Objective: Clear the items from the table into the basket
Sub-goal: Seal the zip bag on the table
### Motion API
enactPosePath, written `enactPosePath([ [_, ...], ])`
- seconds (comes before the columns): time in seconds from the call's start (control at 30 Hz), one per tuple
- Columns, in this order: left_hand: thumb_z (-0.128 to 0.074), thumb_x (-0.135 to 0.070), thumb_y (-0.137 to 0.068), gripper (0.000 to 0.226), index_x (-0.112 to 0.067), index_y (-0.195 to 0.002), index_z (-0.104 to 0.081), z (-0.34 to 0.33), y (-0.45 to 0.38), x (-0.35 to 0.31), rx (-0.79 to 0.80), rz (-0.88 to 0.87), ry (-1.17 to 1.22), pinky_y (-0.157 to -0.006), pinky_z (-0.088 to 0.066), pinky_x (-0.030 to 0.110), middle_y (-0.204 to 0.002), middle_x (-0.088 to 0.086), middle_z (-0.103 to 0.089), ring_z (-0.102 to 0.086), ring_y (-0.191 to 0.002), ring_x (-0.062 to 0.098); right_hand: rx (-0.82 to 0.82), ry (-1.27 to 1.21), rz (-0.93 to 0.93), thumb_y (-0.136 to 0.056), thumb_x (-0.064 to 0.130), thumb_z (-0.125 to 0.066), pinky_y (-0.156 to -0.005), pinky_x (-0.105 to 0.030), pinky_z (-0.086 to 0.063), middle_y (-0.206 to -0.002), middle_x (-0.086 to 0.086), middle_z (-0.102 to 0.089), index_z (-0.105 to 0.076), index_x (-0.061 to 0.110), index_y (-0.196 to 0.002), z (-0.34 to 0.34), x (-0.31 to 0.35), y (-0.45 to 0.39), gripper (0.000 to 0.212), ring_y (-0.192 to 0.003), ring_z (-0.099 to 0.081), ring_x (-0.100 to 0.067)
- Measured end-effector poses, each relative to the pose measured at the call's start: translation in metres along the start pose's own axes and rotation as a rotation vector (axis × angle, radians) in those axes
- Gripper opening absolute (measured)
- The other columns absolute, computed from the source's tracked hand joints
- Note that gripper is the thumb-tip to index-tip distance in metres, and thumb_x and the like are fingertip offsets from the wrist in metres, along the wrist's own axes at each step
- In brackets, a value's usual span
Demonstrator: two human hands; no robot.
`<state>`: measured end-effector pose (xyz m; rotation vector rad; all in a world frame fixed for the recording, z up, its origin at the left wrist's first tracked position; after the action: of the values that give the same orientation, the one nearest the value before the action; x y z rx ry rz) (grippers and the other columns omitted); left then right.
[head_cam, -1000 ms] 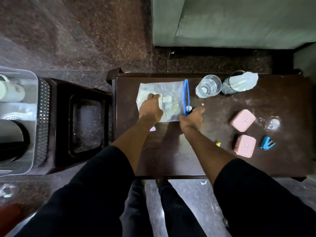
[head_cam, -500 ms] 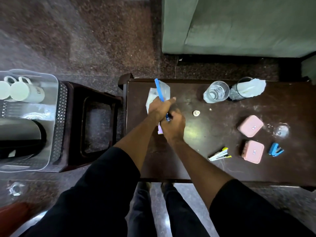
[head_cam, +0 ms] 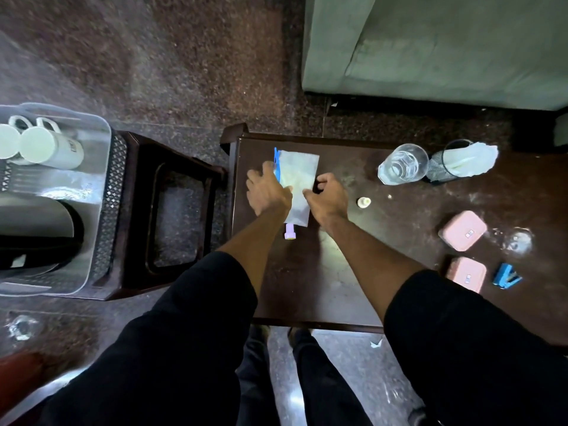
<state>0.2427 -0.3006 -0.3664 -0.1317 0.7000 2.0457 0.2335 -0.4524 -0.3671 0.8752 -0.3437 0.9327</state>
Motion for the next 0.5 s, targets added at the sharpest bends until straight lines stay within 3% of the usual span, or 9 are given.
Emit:
enactPosePath([
  [0.07,-0.087,-0.033,-0.081,0.072,-0.023,-0.139,-0.046,-0.004,-0.004,0.000,0.006,0.013,0.029,-0.103,-0.046,0.046,-0.138,0.013,-0.049,-0.051,-0.126,0.034,0.021,-0.081,-0.064,-0.080,0.022,-0.082,-0.072,-0.031,-0.053,-0.107,-0.007,-0.073,-0.060,0.016,-0.121,-0.007,0.006,-0.006,0.047,-0.099,-0.070,-0.025],
  [0.13,-0.090,-0.028,-0.078,0.079,-0.018,-0.140,-0.042,-0.008,-0.007,0.001,0.042,0.044,0.149,-0.104,-0.044,0.045,-0.141,0.015,-0.048,-0.051,-0.128,0.037,0.037,-0.120,-0.127,-0.075,0.017,-0.084,-0.071,-0.031,-0.056,-0.109,-0.008,-0.074,-0.060,0.016,-0.117,-0.014,0.007,-0.012,0.048,-0.099,-0.071,-0.026],
  [0.2,-0.091,-0.027,-0.076,0.081,-0.015,-0.140,-0.043,-0.011,-0.010,0.007,0.061,0.051,0.269,-0.104,-0.044,0.044,-0.140,0.015,-0.049,-0.053,-0.126,0.037,0.024,-0.120,-0.176,-0.075,0.013,-0.078,-0.080,-0.037,-0.061,-0.110,-0.007,-0.074,-0.064,0.015,-0.112,-0.017,0.003,-0.017,0.040,-0.099,-0.072,-0.026],
  [0.27,-0.089,-0.033,-0.078,0.075,-0.014,-0.138,-0.047,-0.011,-0.011,0.014,0.057,0.036,0.356,-0.101,-0.048,0.042,-0.135,0.012,-0.053,-0.058,-0.118,0.032,0.005,-0.167,-0.187,-0.074,0.011,-0.069,-0.078,-0.041,-0.063,-0.100,-0.004,-0.077,-0.072,0.014,-0.100,-0.017,0.000,-0.019,0.026,-0.090,-0.073,-0.023],
  [0.4,-0.063,-0.053,-0.097,0.051,-0.014,-0.130,-0.058,-0.003,0.002,0.028,-0.014,0.012,0.431,-0.091,-0.051,0.035,-0.117,0.005,-0.064,-0.063,-0.102,0.021,-0.042,-0.412,-0.188,-0.078,0.004,-0.059,-0.062,-0.030,-0.057,-0.086,0.000,-0.076,-0.075,0.010,-0.095,-0.009,0.000,-0.019,0.024,-0.073,-0.067,-0.012],
  [0.5,-0.049,-0.055,-0.102,0.041,-0.019,-0.116,-0.064,-0.001,0.025,0.044,-0.077,-0.040,0.378,-0.084,-0.050,0.036,-0.107,0.001,-0.067,-0.065,-0.099,0.024,-0.121,-0.453,-0.185,-0.075,0.015,-0.058,-0.071,-0.039,-0.062,-0.085,0.005,-0.076,-0.074,0.018,-0.093,0.005,0.000,-0.021,0.025,-0.076,-0.068,-0.013],
])
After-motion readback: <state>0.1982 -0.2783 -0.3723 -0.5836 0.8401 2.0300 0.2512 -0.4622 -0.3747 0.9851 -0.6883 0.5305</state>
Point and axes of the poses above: each hand's wrist, its own y-axis away from the middle knuckle, its own z-axis out of the back of the hand, x = y × z, the point moved 4 cm from there along -y, towards the middle knuckle
